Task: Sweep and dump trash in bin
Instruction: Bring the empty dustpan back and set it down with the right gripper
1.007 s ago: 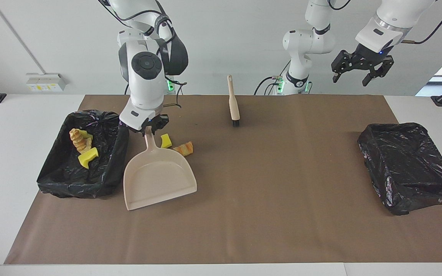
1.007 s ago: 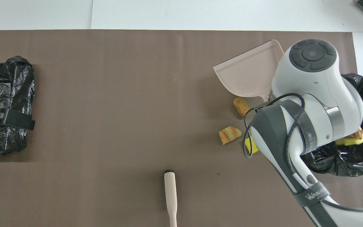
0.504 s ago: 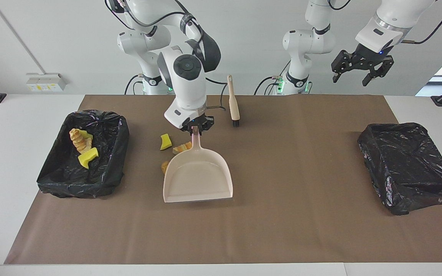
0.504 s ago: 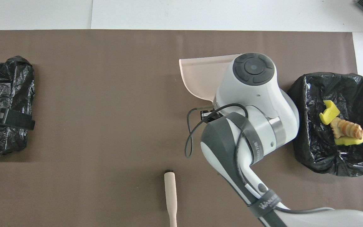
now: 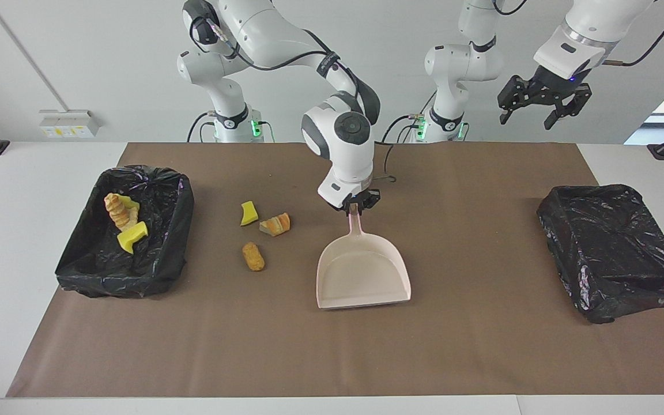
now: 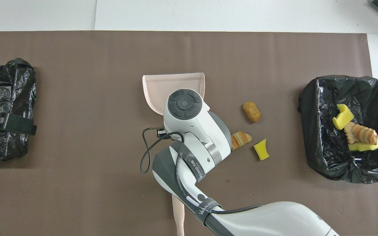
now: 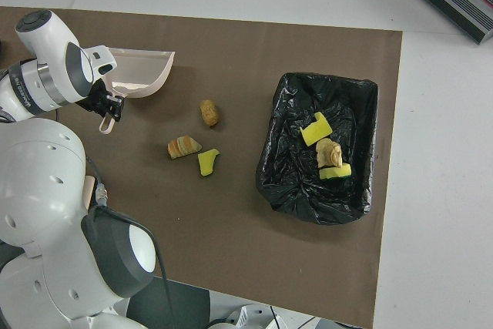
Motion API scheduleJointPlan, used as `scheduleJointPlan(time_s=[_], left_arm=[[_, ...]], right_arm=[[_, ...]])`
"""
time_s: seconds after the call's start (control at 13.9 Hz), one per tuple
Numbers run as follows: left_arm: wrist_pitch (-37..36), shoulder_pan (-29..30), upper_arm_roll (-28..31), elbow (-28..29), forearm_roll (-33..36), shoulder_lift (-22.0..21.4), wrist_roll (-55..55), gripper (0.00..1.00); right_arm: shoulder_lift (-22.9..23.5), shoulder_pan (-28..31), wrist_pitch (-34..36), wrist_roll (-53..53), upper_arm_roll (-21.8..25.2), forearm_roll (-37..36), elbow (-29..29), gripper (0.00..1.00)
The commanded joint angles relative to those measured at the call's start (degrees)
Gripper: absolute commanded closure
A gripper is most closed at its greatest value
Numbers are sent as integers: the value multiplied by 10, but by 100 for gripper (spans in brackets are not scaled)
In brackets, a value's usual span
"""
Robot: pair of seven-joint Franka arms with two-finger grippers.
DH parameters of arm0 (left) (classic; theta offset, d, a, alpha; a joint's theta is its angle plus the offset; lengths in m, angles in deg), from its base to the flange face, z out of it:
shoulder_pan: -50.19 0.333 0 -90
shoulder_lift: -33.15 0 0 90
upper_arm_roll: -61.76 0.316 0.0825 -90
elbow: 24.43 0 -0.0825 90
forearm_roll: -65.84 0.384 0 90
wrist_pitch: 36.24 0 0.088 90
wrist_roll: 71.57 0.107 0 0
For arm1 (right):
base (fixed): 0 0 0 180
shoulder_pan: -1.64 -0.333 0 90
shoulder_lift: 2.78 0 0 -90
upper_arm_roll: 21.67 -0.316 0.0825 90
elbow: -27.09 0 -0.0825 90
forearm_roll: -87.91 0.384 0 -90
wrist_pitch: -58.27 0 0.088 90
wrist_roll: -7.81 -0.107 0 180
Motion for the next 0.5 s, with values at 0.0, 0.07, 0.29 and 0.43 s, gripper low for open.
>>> scheduleJointPlan(time_s=[0.0, 0.07, 0.29, 0.43], left_arm=[[-6, 2, -2, 6, 10, -9, 3, 0], [-6, 2, -3, 6, 9, -9, 4, 0], [-7, 2, -2, 6, 10, -9, 4, 0], [-7, 2, -2, 6, 10, -9, 4, 0]], right_arm=[[8, -4, -5, -6, 1, 0, -16, 100], [11, -5, -10, -6, 1, 1, -15, 100], [25, -5, -22, -6, 1, 4, -14, 100], [29, -3, -30, -5, 1, 0, -12, 82]])
